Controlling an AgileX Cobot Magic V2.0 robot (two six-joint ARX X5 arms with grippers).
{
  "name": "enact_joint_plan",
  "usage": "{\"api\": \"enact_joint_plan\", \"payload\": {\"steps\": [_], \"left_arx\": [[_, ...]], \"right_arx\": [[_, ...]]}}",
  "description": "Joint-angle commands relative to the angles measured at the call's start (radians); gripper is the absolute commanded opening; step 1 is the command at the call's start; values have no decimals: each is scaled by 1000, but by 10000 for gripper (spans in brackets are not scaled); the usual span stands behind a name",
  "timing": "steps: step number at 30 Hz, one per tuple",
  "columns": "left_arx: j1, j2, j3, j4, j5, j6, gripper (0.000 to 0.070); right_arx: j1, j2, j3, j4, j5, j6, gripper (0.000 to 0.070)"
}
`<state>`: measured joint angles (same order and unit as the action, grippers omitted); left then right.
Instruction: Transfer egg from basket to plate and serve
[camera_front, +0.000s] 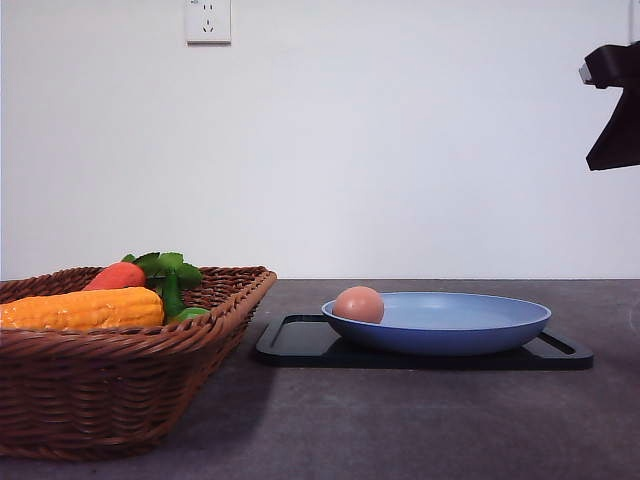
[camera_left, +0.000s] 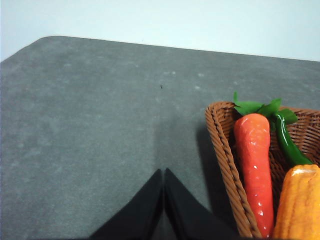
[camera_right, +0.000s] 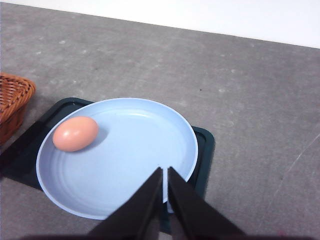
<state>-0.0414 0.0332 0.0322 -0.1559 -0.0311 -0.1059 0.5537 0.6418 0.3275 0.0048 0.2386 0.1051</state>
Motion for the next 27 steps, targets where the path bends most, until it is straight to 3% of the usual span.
{"api": "enact_joint_plan", "payload": {"steps": [1,27], "left_arx": [[2,-15,-21,14,-3,-19,0],[2,-30,-29,-30,3,-35,0]], "right_arx": [[7,3,5,11,3,12,0],[7,3,5,11,3,12,0]]}}
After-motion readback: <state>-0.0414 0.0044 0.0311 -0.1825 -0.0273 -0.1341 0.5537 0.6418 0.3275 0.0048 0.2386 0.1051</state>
